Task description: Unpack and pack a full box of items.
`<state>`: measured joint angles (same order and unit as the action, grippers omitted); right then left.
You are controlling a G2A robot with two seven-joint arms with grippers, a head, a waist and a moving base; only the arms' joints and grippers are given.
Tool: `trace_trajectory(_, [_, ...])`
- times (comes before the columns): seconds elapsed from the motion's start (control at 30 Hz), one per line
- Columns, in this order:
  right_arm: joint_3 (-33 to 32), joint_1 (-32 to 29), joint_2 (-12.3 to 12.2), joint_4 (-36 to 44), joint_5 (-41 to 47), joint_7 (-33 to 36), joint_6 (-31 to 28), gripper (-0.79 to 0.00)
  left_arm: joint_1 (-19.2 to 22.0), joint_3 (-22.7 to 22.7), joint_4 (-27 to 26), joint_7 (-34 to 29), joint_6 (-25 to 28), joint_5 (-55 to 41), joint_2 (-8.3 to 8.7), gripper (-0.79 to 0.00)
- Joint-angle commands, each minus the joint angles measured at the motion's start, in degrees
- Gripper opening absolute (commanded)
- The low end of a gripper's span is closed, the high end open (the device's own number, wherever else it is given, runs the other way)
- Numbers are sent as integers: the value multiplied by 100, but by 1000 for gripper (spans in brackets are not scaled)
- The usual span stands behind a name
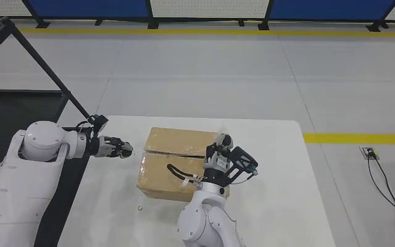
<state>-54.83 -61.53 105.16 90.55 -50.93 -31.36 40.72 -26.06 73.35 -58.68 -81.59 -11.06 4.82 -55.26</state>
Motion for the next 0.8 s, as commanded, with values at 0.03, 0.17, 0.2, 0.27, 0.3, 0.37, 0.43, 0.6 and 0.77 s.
trace_trajectory(0.03, [-20,63,12,-84,4,-38,74,-785,80,-125,158,31,29,-47,-20,-785])
trace_trajectory(0.17, [-15,120,25,-164,-4,-49,158,-785,185,-289,325,32,61,-70,-46,-785])
trace_trajectory(0.2, [-10,124,26,-181,-8,-31,176,-785,211,-322,367,39,73,-82,-52,-785])
trace_trajectory(0.27, [-12,120,25,-195,-32,-22,194,-785,260,-389,448,49,99,-106,-65,-785])
trace_trajectory(0.3, [-8,112,22,-208,-63,-18,200,-785,285,-426,489,53,111,-105,-70,-785])
trace_trajectory(0.37, [-15,90,17,-217,-93,-15,194,-785,329,-477,558,61,130,-123,-81,-785])
trace_trajectory(0.43, [-23,59,9,-222,-125,19,166,-785,387,-541,658,75,143,-152,-94,-785])
trace_trajectory(0.6, [-54,36,4,-254,-158,53,152,-785,485,-691,840,106,183,-196,-127,-785])
trace_trajectory(0.77, [-85,77,11,-317,-158,86,128,-785,560,-824,969,130,212,-234,-158,-785])
